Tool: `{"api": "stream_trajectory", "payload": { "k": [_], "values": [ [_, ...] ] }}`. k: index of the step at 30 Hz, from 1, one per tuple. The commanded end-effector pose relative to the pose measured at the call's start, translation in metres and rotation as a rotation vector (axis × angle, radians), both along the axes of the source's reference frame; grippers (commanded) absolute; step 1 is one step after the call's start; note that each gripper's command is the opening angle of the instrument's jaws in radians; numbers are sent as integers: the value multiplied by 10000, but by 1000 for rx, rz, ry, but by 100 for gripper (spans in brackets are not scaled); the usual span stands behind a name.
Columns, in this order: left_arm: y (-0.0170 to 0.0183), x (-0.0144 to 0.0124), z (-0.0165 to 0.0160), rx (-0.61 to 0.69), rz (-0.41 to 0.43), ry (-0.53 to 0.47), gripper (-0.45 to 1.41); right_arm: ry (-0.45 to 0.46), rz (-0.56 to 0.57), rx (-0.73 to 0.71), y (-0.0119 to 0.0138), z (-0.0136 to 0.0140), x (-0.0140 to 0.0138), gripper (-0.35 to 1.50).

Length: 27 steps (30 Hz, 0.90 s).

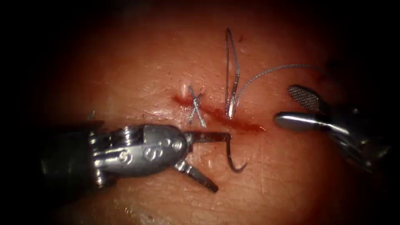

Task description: Wound Closure

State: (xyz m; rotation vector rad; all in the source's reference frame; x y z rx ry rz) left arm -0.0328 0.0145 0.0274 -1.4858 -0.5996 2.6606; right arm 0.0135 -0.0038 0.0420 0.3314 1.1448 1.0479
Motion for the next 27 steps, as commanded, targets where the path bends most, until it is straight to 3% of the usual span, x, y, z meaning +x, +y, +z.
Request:
{"api": "stream_trajectory", "payload": {
  "k": [1, 4, 7, 10, 11, 14, 20, 27],
  "values": [
    [2, -7, 6, -5, -16, 1, 69, 1, -3, -1, -2, 11, 9, 91],
    [2, -12, 5, -3, -42, -1, 67, 2, -6, -2, -4, 13, 13, 91],
    [0, -15, 5, 2, -51, 1, 46, 5, -10, -2, -5, 15, 16, 89],
    [-3, -15, 2, 4, -57, 5, 19, 2, -11, -2, -6, 16, 17, 88],
    [-6, -17, 0, 5, -60, 7, -8, -1, -12, -2, -7, 17, 17, 88],
    [-11, -18, -5, 10, -69, -2, -45, -1, -12, -3, -7, 18, 17, 84],
    [-22, -20, -19, 113, -94, -47, -45, -1, -11, -3, -7, 18, 18, 81],
    [-45, -15, -38, 380, -132, -28, -45, 4, -20, -1, -9, 18, 21, 79]
  ]
}}
